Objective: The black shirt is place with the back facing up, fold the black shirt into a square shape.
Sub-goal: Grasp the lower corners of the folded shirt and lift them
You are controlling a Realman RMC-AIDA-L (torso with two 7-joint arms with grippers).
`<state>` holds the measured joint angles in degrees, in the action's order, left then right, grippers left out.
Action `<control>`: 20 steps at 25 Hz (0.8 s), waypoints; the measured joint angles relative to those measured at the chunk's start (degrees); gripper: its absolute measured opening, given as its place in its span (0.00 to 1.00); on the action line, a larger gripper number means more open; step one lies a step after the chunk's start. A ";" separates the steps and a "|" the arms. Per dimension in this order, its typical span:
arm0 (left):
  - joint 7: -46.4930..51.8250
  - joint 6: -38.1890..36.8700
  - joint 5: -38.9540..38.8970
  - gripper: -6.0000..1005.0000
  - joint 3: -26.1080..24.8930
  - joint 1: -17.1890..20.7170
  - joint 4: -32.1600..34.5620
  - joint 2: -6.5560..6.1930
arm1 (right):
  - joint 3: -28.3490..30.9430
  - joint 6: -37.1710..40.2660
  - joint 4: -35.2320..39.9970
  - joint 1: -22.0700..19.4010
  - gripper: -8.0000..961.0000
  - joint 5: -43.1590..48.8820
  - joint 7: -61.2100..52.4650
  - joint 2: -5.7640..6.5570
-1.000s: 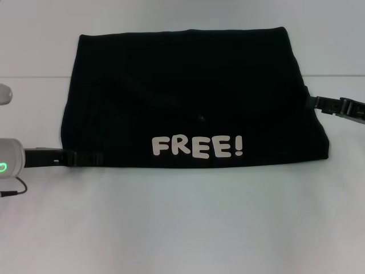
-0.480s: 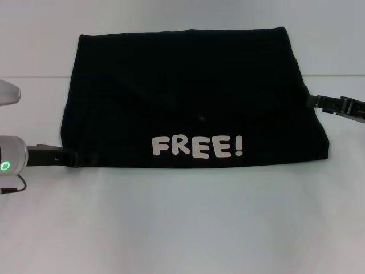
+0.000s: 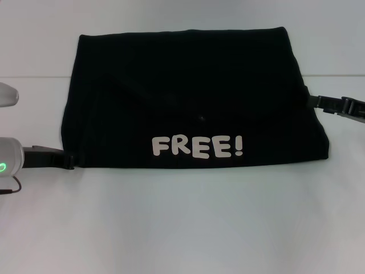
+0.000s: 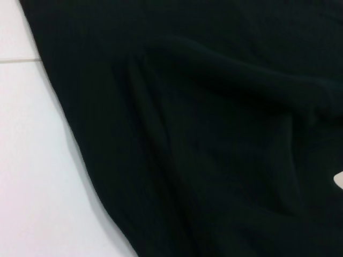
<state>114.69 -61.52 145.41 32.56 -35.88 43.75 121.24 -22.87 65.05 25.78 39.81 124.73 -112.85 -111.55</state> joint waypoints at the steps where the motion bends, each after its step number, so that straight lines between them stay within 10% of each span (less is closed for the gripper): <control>1: 0.00 0.13 0.15 0.27 0.00 0.03 0.00 0.00 | -0.02 0.00 -0.08 -0.02 0.73 0.07 0.00 0.08; 11: -0.15 0.09 0.15 0.01 -0.01 0.09 0.23 -0.03 | -1.61 -0.02 -0.09 -0.73 0.73 0.33 -0.37 0.42; 20: -0.12 -4.60 0.14 0.01 -0.06 0.28 2.73 -0.41 | -6.29 -0.62 0.34 -0.05 0.72 6.57 -6.65 1.27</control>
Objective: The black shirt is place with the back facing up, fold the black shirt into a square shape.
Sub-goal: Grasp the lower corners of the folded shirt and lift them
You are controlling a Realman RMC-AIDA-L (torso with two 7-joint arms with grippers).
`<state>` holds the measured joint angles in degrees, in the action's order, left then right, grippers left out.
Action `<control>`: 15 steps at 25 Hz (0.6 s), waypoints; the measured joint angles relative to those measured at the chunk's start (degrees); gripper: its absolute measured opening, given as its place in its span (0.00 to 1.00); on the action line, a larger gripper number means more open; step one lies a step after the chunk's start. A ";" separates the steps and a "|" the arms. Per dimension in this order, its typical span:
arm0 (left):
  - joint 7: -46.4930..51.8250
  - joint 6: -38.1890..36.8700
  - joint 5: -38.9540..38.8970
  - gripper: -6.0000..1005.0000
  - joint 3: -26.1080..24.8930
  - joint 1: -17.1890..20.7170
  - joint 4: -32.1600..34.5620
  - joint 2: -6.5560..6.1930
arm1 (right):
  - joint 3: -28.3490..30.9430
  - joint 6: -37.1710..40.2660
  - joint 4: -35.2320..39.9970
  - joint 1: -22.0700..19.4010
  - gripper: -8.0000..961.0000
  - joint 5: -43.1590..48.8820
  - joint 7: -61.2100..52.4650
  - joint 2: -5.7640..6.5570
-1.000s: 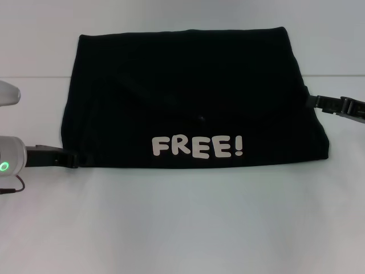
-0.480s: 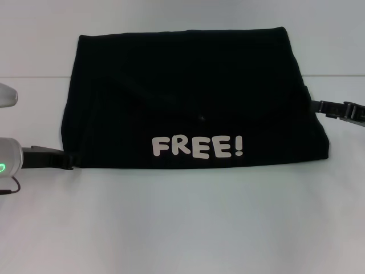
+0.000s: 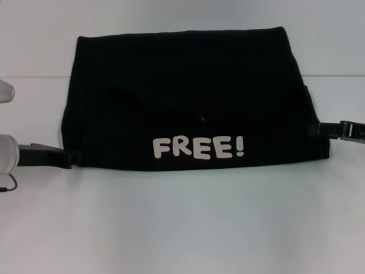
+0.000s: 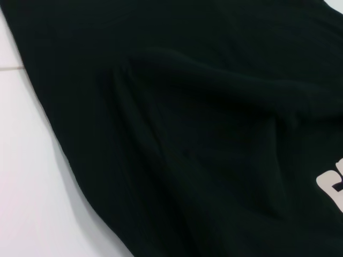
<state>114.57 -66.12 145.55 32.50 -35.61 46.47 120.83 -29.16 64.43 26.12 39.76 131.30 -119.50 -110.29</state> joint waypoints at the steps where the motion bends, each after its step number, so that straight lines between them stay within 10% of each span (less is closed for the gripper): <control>1: 0.00 -0.07 0.00 0.01 0.00 0.01 0.00 0.00 | -0.64 -0.53 0.04 0.02 0.72 0.17 -0.33 -0.08; 15: -0.05 0.49 -0.01 0.01 0.08 -0.39 -0.21 -0.06 | -5.35 -4.57 -0.63 0.03 0.65 0.23 -2.03 -1.25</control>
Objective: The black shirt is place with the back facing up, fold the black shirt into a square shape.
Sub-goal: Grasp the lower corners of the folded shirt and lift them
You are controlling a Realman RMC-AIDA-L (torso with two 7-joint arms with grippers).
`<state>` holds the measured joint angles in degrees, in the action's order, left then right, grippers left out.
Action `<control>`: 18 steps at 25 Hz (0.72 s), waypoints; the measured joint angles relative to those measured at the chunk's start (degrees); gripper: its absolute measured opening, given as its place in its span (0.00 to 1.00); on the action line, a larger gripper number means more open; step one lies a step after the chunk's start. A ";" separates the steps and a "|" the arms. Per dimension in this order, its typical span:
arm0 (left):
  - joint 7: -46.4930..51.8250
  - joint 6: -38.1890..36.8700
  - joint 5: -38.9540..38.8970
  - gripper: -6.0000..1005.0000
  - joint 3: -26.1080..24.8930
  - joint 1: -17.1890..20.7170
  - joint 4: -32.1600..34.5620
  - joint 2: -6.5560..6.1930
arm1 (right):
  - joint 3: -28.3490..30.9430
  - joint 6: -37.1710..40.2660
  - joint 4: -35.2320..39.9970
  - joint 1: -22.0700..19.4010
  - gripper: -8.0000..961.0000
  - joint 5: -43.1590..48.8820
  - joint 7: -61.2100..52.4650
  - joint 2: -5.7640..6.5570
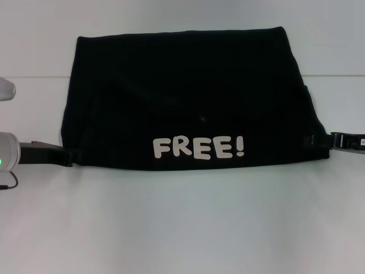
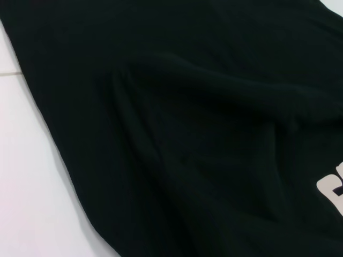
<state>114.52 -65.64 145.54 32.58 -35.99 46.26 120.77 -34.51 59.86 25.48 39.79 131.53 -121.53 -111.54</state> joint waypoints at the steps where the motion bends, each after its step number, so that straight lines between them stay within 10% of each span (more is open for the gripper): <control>1: 0.00 0.08 0.00 0.01 0.02 -0.01 -0.01 -0.01 | -0.18 -0.01 -0.11 0.00 0.64 0.00 0.10 -0.05; 7: 0.00 0.29 0.00 0.01 -0.03 -0.04 -0.11 -0.04 | -0.39 -0.03 0.21 -0.41 0.61 -0.03 0.79 -0.43; 18: 0.08 0.31 0.00 0.01 -0.07 0.28 -0.18 -0.04 | 0.00 0.40 0.34 -1.08 0.11 -0.22 2.11 -0.19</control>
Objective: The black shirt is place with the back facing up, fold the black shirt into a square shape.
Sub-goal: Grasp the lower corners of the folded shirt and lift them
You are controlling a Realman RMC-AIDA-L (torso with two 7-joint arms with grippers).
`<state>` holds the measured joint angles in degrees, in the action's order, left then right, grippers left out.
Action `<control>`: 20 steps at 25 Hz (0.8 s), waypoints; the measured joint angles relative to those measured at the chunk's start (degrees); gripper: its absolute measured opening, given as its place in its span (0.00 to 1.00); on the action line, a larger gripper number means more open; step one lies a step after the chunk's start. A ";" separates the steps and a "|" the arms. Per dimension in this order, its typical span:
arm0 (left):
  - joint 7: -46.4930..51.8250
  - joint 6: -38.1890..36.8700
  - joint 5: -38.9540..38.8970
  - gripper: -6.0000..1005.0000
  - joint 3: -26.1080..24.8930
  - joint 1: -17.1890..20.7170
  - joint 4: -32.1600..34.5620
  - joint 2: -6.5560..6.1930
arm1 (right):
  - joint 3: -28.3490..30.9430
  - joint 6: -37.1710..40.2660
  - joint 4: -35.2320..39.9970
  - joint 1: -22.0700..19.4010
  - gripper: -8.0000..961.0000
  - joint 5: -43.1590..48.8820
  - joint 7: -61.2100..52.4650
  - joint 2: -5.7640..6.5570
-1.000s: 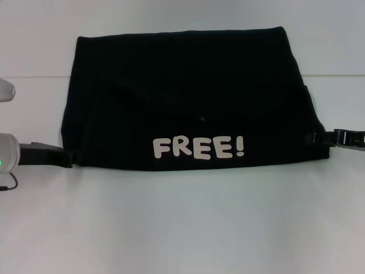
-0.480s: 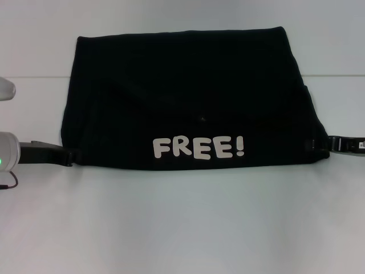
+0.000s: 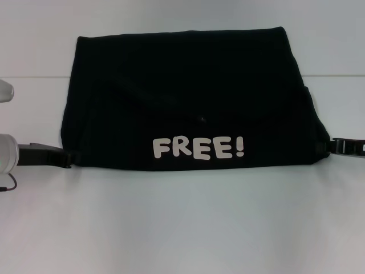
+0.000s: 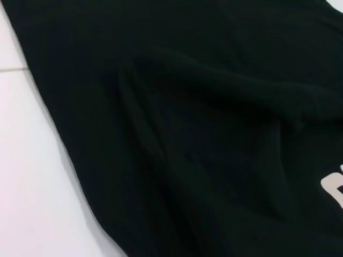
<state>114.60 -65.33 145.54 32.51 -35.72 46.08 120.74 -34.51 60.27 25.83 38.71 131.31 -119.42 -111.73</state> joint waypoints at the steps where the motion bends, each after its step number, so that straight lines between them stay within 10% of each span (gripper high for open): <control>1: 0.15 -0.25 0.00 0.01 0.00 0.06 0.15 0.03 | 0.04 0.30 0.01 -0.17 0.10 -0.06 0.12 0.10; 20: -1.51 -25.96 0.00 0.01 -2.94 4.14 9.14 -1.36 | 10.85 22.50 1.98 -13.49 0.03 -1.01 15.61 -0.33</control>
<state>113.09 -91.29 145.54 29.57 -31.58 55.22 119.38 -23.66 82.77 27.81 25.22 130.31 -103.82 -112.06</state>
